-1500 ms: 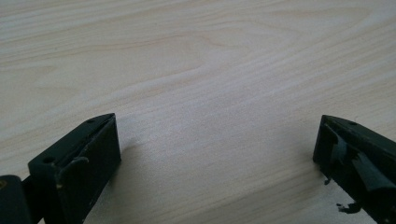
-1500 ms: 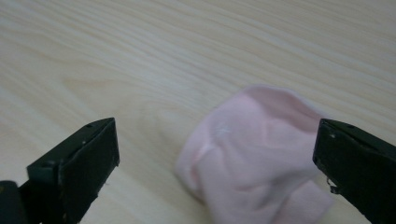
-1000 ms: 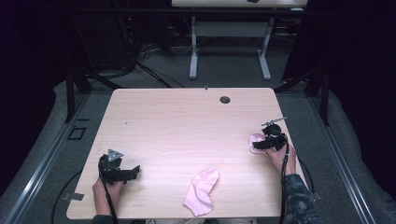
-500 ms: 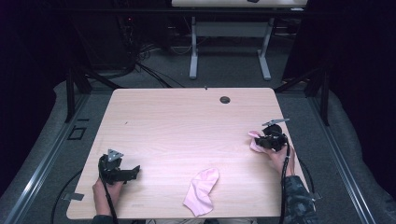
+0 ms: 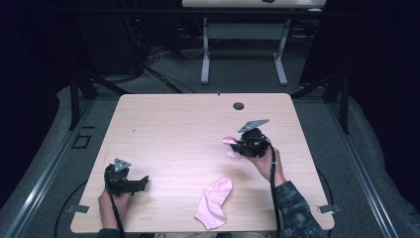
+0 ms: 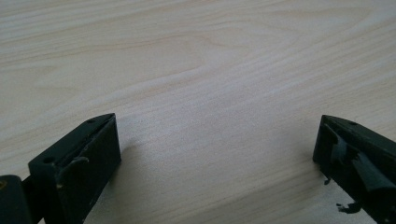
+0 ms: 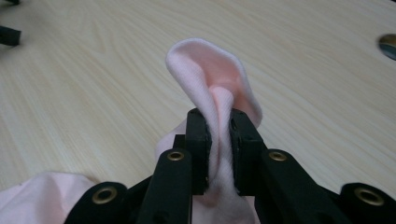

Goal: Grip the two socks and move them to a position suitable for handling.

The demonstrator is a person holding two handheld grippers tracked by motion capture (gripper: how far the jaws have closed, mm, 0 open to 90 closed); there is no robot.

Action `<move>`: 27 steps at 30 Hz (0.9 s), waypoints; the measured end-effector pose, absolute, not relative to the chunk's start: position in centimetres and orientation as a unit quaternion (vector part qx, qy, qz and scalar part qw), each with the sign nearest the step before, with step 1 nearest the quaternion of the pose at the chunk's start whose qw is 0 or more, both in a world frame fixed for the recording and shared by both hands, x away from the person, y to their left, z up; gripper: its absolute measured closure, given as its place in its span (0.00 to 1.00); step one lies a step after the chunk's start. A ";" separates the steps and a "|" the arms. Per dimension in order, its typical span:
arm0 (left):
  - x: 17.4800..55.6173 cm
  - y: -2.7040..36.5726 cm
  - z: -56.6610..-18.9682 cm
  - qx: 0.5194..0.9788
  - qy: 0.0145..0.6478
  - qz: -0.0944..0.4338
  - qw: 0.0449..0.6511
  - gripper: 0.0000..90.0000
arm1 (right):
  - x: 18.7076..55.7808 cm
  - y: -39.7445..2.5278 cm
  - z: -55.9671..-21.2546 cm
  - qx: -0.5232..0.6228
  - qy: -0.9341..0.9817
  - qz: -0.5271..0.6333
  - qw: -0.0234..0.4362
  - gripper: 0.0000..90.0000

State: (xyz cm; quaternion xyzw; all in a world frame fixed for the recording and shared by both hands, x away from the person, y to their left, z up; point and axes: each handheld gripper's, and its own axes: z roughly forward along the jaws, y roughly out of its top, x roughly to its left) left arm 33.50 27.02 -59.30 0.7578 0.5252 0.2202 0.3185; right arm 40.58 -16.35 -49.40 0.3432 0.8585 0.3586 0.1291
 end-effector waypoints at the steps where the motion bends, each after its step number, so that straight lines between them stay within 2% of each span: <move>1: 33.5 27.0 -59.3 0.758 0.525 0.220 0.319 0.01 | 40.8 -14.7 -49.9 0.329 0.866 0.357 0.118 0.89; 4: 33.5 27.0 -59.3 0.758 0.525 0.220 0.319 0.01 | 41.1 -13.2 -50.5 0.321 0.872 0.352 0.113 0.88; 7: 33.5 27.0 -59.3 0.758 0.525 0.220 0.318 0.01 | 41.7 -10.8 -52.5 0.308 0.889 0.324 0.096 0.88; 14: 33.5 27.0 -59.3 0.758 0.525 0.220 0.318 0.01 | 42.6 -9.2 -55.1 0.305 0.901 0.298 0.083 0.85; 15: 33.5 27.0 -59.3 0.758 0.525 0.220 0.318 0.01 | 42.8 -9.1 -55.4 0.305 0.902 0.295 0.082 0.81; 18: 33.5 27.0 -59.3 0.758 0.525 0.220 0.318 0.01 | 42.8 -9.2 -55.6 0.314 0.899 0.295 0.079 0.60; 22: 33.5 27.0 -59.3 0.759 0.524 0.220 0.317 0.01 | 42.4 -9.8 -54.6 0.324 0.891 0.304 0.091 0.43; 23: 33.5 27.0 -59.3 0.759 0.524 0.220 0.317 0.01 | 41.8 -10.3 -53.8 0.326 0.886 0.315 0.099 0.34; 25: 33.5 27.0 -59.3 0.759 0.524 0.220 0.318 0.01 | 41.5 -10.5 -53.5 0.327 0.883 0.324 0.098 0.30; 27: 33.5 27.0 -59.3 0.759 0.524 0.220 0.317 0.01 | 40.0 -11.2 -52.4 0.323 0.879 0.338 0.099 0.17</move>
